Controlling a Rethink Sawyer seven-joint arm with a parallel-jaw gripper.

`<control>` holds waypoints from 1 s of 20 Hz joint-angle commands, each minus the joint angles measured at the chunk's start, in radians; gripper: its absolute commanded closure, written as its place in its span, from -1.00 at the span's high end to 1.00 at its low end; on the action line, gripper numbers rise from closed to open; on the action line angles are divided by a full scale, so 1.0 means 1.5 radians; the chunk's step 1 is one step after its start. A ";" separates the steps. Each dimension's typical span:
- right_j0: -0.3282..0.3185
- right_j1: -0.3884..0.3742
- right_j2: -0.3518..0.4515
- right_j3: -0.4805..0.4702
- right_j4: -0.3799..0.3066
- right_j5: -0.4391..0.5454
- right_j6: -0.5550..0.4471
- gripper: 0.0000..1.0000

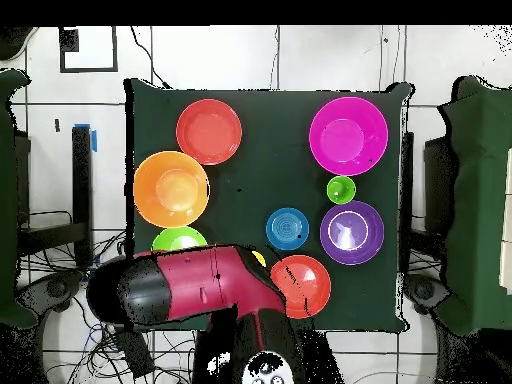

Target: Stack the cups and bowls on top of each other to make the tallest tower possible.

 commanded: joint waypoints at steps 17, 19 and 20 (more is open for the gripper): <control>-0.120 0.253 0.068 0.023 -0.251 -0.205 -0.052 1.00; -0.129 0.257 0.075 0.021 -0.258 -0.204 -0.051 1.00; -0.133 0.253 0.077 0.022 -0.259 -0.201 -0.052 1.00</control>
